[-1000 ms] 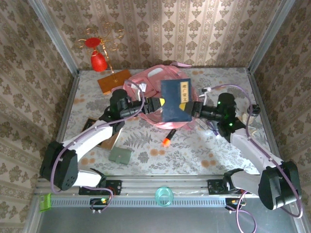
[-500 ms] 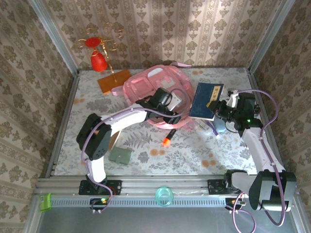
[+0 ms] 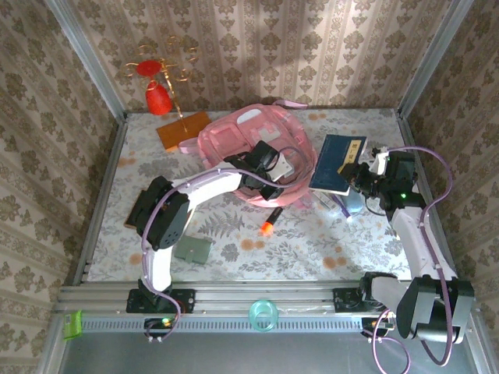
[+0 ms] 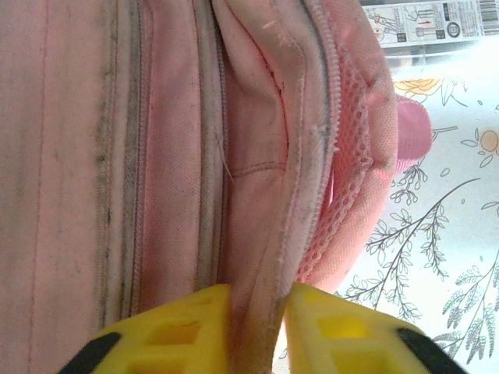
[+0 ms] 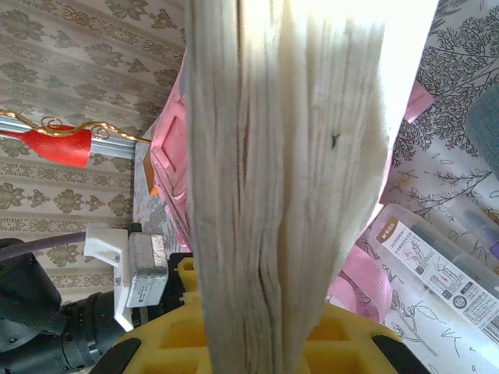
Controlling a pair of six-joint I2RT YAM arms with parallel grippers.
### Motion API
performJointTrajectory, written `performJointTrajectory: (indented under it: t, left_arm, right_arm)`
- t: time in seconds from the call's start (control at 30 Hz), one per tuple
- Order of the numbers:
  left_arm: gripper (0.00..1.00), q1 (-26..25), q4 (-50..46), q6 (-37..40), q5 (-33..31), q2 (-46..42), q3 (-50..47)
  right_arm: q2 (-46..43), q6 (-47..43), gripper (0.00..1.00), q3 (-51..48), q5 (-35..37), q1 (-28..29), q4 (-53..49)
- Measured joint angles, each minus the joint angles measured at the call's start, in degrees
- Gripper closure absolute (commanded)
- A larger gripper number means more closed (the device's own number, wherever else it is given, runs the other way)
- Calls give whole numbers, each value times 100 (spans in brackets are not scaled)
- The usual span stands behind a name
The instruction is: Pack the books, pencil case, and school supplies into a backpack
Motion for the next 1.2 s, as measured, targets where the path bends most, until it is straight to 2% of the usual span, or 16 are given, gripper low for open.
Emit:
performJointTrajectory:
  t: [0.13,0.4,0.7,0.87,1.03,1.2]
  left_arm:
    - [91,46,-22,2,94,2,33]
    - [100,214,-31,-20,457,0,42]
    - [100,645,116,-164,774,-614,42]
    - [100,807,269,-236,815,-1045,42]
    - [100,918,426,-216,704,-1309,42]
    - [100,866,483,114,332,-1486,42]
  right_arm:
    - [-11,0,100,-68,0,0,-2]
    - [-136,-26,100,-116,-20,0,-243]
    - [-625,-175,100,-334,-372,94,-914]
    - [-496,-118,100,-354,-527,841,-911]
    - [374,341,100,-356,-610,1683,-166]
    - [1386,813,100,-166,-597,2020,505]
